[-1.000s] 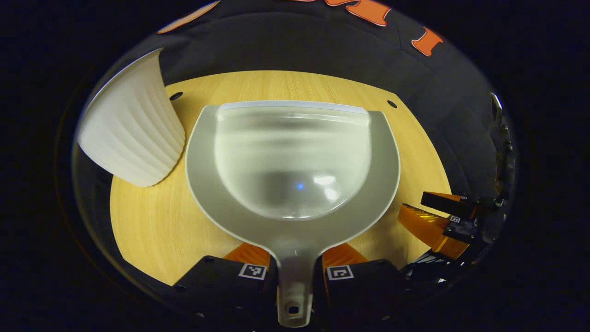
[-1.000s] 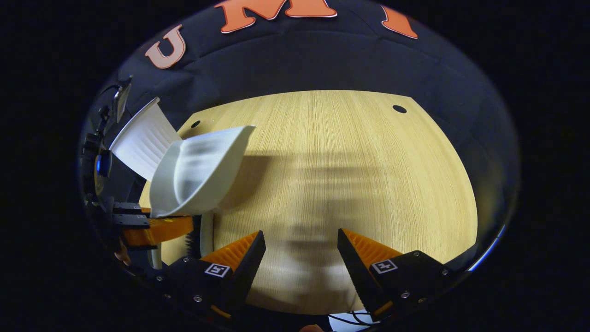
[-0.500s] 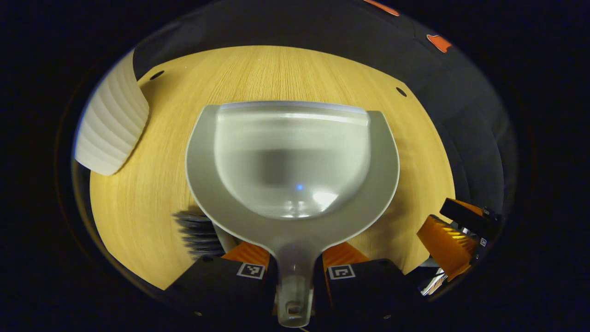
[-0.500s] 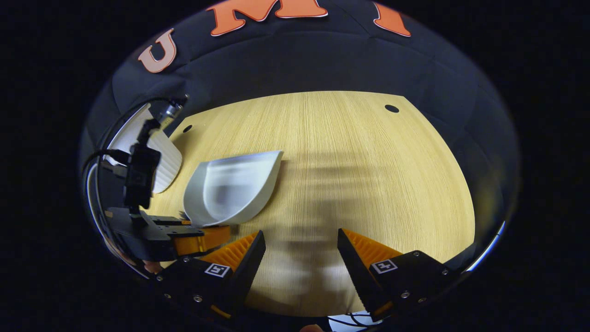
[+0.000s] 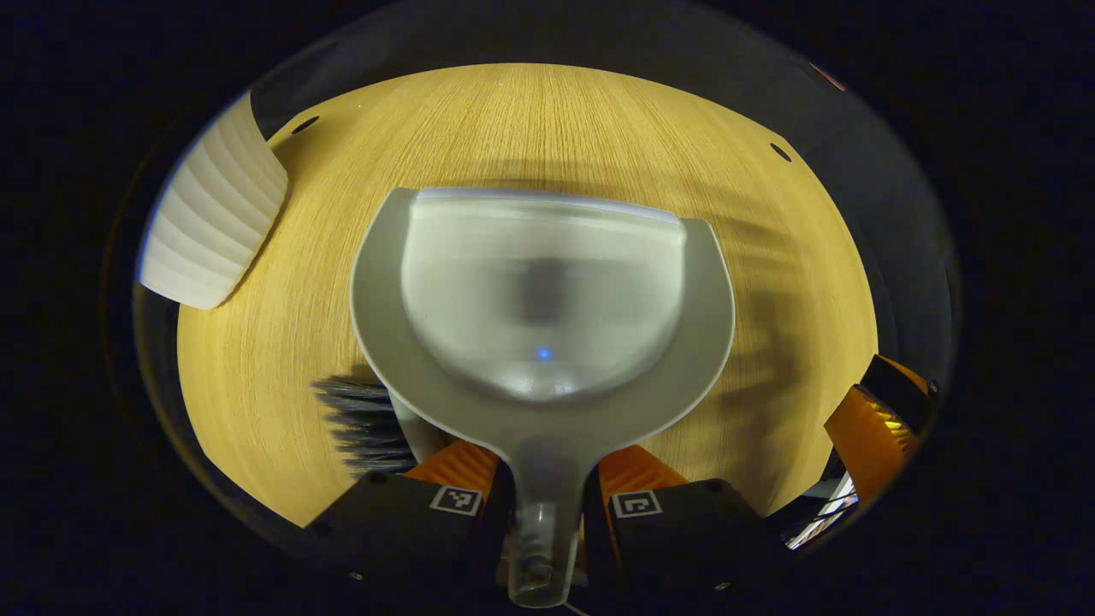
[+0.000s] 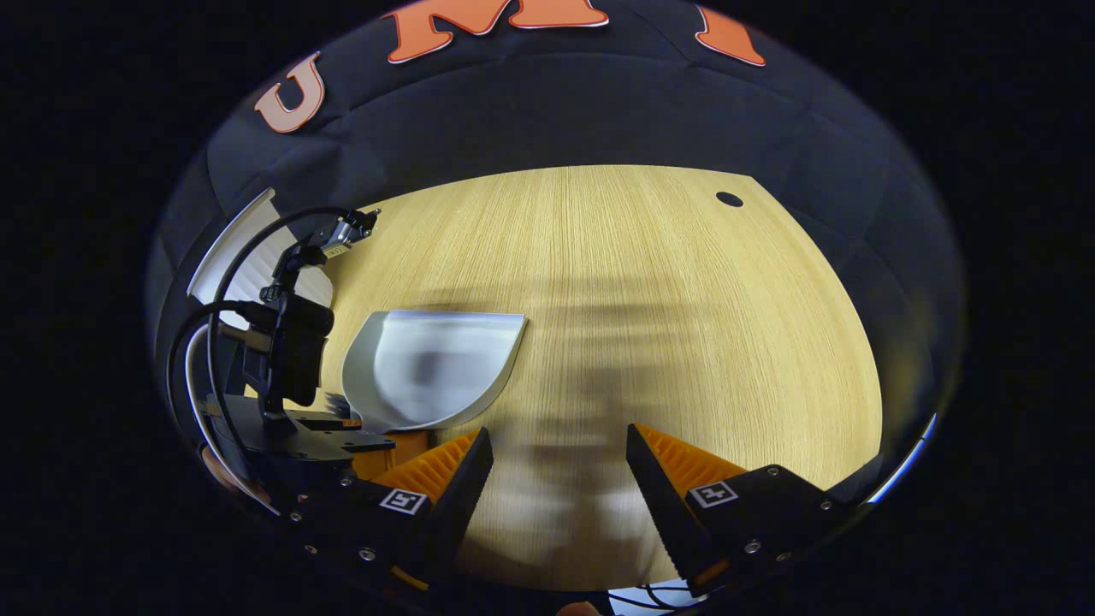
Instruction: Pick up the small broom and dustpan from the desktop, sweep the trash into the dustpan with the broom, and then empty the trash into the garbage bin.
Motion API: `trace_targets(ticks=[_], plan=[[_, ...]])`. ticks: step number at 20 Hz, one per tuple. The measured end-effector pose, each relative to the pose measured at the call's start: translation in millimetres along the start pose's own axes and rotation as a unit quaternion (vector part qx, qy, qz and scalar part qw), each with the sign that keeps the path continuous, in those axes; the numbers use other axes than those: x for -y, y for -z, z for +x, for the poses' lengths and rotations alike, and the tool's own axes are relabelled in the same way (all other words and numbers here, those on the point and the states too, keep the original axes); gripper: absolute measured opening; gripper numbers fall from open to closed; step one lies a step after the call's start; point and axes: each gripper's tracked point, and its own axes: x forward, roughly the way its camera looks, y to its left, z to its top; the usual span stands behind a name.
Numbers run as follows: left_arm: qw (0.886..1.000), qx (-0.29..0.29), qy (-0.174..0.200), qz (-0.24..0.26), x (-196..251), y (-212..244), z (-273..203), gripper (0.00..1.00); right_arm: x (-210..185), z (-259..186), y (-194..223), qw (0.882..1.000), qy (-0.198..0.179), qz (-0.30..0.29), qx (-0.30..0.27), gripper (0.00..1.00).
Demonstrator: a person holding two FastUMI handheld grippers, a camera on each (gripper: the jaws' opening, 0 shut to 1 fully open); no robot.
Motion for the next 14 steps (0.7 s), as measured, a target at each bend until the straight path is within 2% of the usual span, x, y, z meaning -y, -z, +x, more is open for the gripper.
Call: trace_targets(ticks=[2, 3, 4, 7, 9, 12, 14], plan=[[1.000, 0.006, -0.001, 0.005, 0.5, -1.1, -8.7, 0.47, 1.2, 2.4, -1.0, 1.000, -0.001, 0.000, 0.000, 0.95], [1.000, 0.010, 0.001, 0.008, 7.0, 4.7, -20.8, 0.57, 1.2, 5.7, -2.2, 1.000, -0.001, 0.000, -0.001, 0.95], [1.000, 0.013, 0.005, 0.011, 11.3, 9.9, -28.5, 0.57, 1.2, 8.0, -3.7, 1.000, -0.002, 0.001, 0.001, 0.95], [0.999, 0.034, 0.006, 0.023, 23.0, 12.6, -46.0, 0.67, 2.6, 15.1, -7.6, 1.000, -0.006, 0.001, 0.008, 0.95], [0.998, 0.051, 0.006, 0.024, 25.6, 17.1, -52.2, 0.71, 3.2, 4.4, -12.1, 1.000, -0.007, 0.002, 0.023, 0.95], [0.996, 0.094, 0.000, 0.010, 20.7, 15.1, -61.2, 0.74, 0.4, -6.5, -25.0, 0.998, -0.008, 0.006, 0.057, 0.95], [0.990, 0.138, 0.001, -0.001, 14.0, 3.4, -64.6, 0.80, 4.3, -12.0, -31.4, 0.997, -0.006, 0.005, 0.077, 0.95]])
